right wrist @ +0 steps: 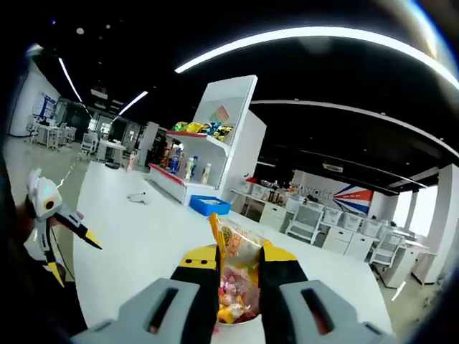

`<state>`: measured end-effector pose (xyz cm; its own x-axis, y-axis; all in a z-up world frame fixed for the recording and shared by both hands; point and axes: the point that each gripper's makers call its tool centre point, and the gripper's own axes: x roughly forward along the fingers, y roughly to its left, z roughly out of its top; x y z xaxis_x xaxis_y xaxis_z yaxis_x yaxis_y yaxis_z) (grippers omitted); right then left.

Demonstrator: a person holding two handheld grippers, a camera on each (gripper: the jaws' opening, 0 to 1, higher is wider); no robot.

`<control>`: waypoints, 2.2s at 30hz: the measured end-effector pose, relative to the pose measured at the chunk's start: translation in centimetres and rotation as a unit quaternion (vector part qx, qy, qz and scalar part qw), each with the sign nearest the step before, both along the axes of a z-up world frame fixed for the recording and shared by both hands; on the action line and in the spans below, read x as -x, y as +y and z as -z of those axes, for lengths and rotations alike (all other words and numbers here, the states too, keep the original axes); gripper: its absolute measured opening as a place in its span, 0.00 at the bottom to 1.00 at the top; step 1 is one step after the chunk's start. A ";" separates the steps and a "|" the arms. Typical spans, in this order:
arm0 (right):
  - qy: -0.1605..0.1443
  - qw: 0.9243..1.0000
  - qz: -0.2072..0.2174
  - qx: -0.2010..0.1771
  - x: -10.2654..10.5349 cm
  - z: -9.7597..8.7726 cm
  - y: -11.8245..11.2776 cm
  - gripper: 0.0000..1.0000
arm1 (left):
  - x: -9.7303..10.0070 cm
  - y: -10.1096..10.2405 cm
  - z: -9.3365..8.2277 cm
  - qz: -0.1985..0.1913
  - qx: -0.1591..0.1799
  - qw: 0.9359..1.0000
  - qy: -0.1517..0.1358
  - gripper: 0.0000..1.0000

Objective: Pick up the marshmallows scattered on the table and place them into the bowl on the table

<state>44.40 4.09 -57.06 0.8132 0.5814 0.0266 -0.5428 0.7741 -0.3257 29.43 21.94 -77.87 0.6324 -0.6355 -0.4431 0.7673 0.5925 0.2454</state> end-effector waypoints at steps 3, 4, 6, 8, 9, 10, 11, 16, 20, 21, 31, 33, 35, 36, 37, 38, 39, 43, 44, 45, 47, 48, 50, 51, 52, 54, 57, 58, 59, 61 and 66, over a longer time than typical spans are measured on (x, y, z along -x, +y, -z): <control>0.003 1.000 -0.008 -0.003 -1.5 -0.8 0.6 0.15 | 0.0 -0.2 -0.3 -0.001 0.013 1.000 0.002 0.87; 0.005 1.000 -0.014 -0.005 -2.0 -0.9 0.9 0.16 | 0.0 -0.2 -0.5 0.000 0.017 1.000 0.002 0.87; 0.005 0.999 -0.045 -0.031 -2.9 -1.3 2.1 0.16 | 0.0 -0.3 -0.7 -0.001 0.025 1.000 0.004 0.88; 0.019 0.998 -0.051 -0.041 -4.2 -0.9 2.6 0.16 | 0.1 -0.4 -0.7 0.000 0.027 1.000 0.006 0.89; 0.019 0.997 -0.059 -0.044 -4.7 -0.7 3.0 0.16 | 0.1 -0.3 -0.7 -0.001 0.026 1.000 0.007 0.90; 0.022 0.997 -0.058 -0.046 -5.3 -0.3 3.1 0.16 | 0.1 -0.3 -0.6 -0.002 0.025 1.000 0.008 0.90; 0.030 0.997 -0.053 -0.044 -6.0 0.3 3.1 0.16 | 0.1 -0.3 -0.6 -0.001 0.025 1.000 0.009 0.91; 0.051 0.997 -0.043 -0.042 -8.9 2.7 3.2 0.16 | 0.1 -0.4 -0.6 0.001 0.032 0.999 0.013 0.93; 0.071 0.995 -0.046 -0.060 -11.1 5.1 3.4 0.16 | 0.1 -0.8 -1.1 0.006 0.062 0.998 0.020 0.95; 0.076 0.994 -0.051 -0.060 -11.4 5.8 3.7 0.16 | 0.2 -0.8 -1.1 0.008 0.067 0.998 0.022 0.95; 0.149 0.988 -0.045 0.011 -13.1 15.3 5.1 0.17 | -0.1 -0.5 -0.7 0.001 0.051 0.999 0.018 0.95; 0.158 0.986 -0.043 0.022 -13.2 16.7 5.3 0.17 | 0.0 -0.5 -0.6 0.002 0.049 0.999 0.018 0.95; 0.156 0.986 -0.043 0.029 -12.5 17.5 5.8 0.17 | 0.1 -0.5 -0.5 0.003 0.043 0.999 0.019 0.95; 0.158 0.986 -0.044 0.034 -12.4 17.7 5.8 0.18 | 0.1 -0.5 -0.4 0.003 0.039 0.999 0.019 0.95; 0.164 0.985 -0.049 0.037 -12.2 18.0 6.0 0.18 | 0.1 -0.4 -0.4 0.002 0.036 0.999 0.018 0.95; 0.170 0.983 -0.058 0.039 -12.0 18.2 6.1 0.18 | 0.0 -0.5 -0.4 0.002 0.036 0.999 0.017 0.95; 0.175 0.982 -0.060 0.039 -12.0 18.3 6.1 0.18 | 0.1 -0.5 -0.5 0.003 0.037 0.999 0.017 0.95; 0.184 0.980 -0.060 0.046 -12.1 18.9 6.1 0.18 | 0.1 -0.8 -0.5 0.006 0.038 0.999 0.019 0.95; 0.183 0.980 -0.058 0.050 -12.0 19.1 6.1 0.18 | 0.1 -0.8 -0.5 0.007 0.038 0.999 0.019 0.95; 0.180 0.981 -0.056 0.055 -11.7 19.4 6.6 0.18 | 0.2 -0.8 -0.5 0.008 0.037 0.999 0.019 0.95; 0.183 0.981 -0.043 0.058 -12.1 19.5 6.0 0.18 | 0.2 -0.8 -0.4 0.009 0.036 0.999 0.020 0.95; 0.182 0.981 -0.037 0.057 -12.2 19.5 5.8 0.18 | 0.3 -0.8 -0.4 0.010 0.036 0.999 0.020 0.95; 0.183 0.981 -0.027 0.057 -12.4 19.6 5.5 0.18 | 0.3 -0.7 -0.4 0.011 0.034 0.999 0.020 0.95; 0.183 0.981 -0.025 0.057 -12.4 19.7 5.5 0.18 | 0.3 -0.6 -0.3 0.010 0.032 0.999 0.020 0.95; 0.183 0.981 -0.023 0.057 -12.4 19.7 5.4 0.18 | 0.3 -0.6 -0.3 0.010 0.031 0.999 0.019 0.95; 0.184 0.981 -0.021 0.053 -12.4 19.6 5.3 0.19 | 0.3 -0.5 -0.3 0.011 0.031 0.999 0.019 0.95; 0.185 0.981 -0.022 0.050 -12.3 19.6 5.5 0.26 | 0.3 -0.5 -0.4 0.013 0.030 0.999 0.018 0.95; 0.187 0.981 -0.021 0.048 -12.3 19.6 5.6 0.28 | 0.3 -0.4 -0.3 0.011 0.028 0.999 0.018 0.95; 0.189 0.981 -0.019 0.044 -12.3 19.6 5.6 0.30 | 0.3 -0.4 -0.1 0.011 0.025 0.999 0.018 0.95; 0.185 0.982 -0.019 0.023 -12.5 19.2 5.8 0.46 | 0.3 -0.3 0.1 0.010 0.022 1.000 0.019 0.95; 0.172 0.985 -0.015 -0.011 -12.6 18.2 6.1 0.97 | 0.3 -0.3 0.2 0.010 0.024 0.999 0.021 0.95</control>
<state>57.02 10.22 -75.27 0.7587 0.6078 -0.2345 -0.6408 0.7610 -0.1011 29.13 21.64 -78.05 0.6003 -0.6689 -0.4384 0.7885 0.5866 0.1848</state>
